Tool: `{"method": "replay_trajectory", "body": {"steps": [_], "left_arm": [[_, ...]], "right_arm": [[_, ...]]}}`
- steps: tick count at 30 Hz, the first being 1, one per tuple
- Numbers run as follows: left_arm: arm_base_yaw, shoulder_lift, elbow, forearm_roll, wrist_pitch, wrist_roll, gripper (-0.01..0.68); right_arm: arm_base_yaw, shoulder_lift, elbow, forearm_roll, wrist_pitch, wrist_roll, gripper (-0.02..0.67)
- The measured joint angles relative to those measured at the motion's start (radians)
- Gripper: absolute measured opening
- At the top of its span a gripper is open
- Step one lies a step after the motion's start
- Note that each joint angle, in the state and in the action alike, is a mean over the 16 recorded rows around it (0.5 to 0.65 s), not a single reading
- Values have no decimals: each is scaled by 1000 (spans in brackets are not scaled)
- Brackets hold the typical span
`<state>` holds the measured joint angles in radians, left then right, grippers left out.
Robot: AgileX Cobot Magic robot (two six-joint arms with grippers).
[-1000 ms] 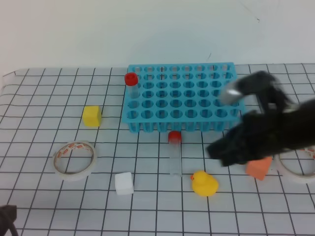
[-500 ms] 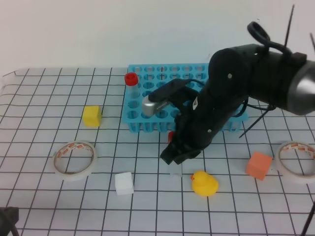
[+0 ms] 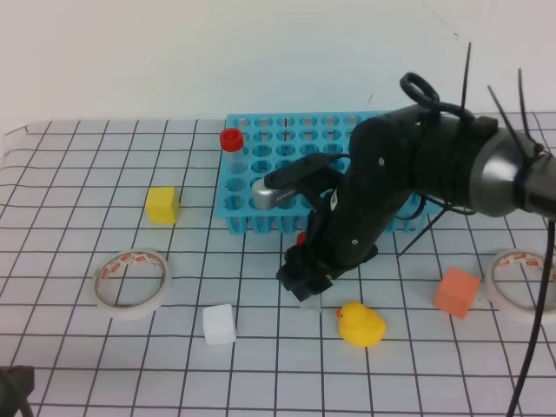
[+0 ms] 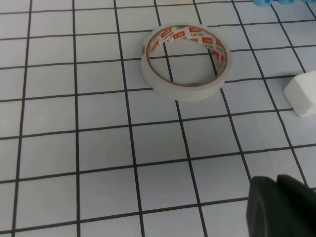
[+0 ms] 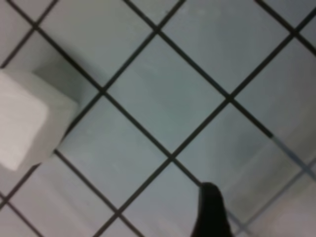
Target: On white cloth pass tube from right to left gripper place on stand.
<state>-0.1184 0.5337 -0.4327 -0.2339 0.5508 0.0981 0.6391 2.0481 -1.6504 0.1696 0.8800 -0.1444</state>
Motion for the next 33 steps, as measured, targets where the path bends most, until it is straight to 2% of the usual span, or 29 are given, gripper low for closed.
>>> {"method": "replay_trajectory", "body": {"steps": [5, 18, 22, 27, 33], "left_arm": [[0, 0, 0, -3, 0, 1, -1], [0, 0, 0, -6, 0, 1, -1], [0, 0, 0, -7, -10, 1, -1], [0, 0, 0, -12, -60, 1, -1], [0, 0, 0, -22, -187, 7, -1]], "right_arm": [[0, 22, -2, -19, -16, 33, 427], [0, 41, -36, -20, 12, 39, 261], [0, 22, -67, -12, 29, 5, 234], [3, -37, -108, 1, 28, -70, 233], [21, -156, -115, 34, -70, -184, 233]]}}
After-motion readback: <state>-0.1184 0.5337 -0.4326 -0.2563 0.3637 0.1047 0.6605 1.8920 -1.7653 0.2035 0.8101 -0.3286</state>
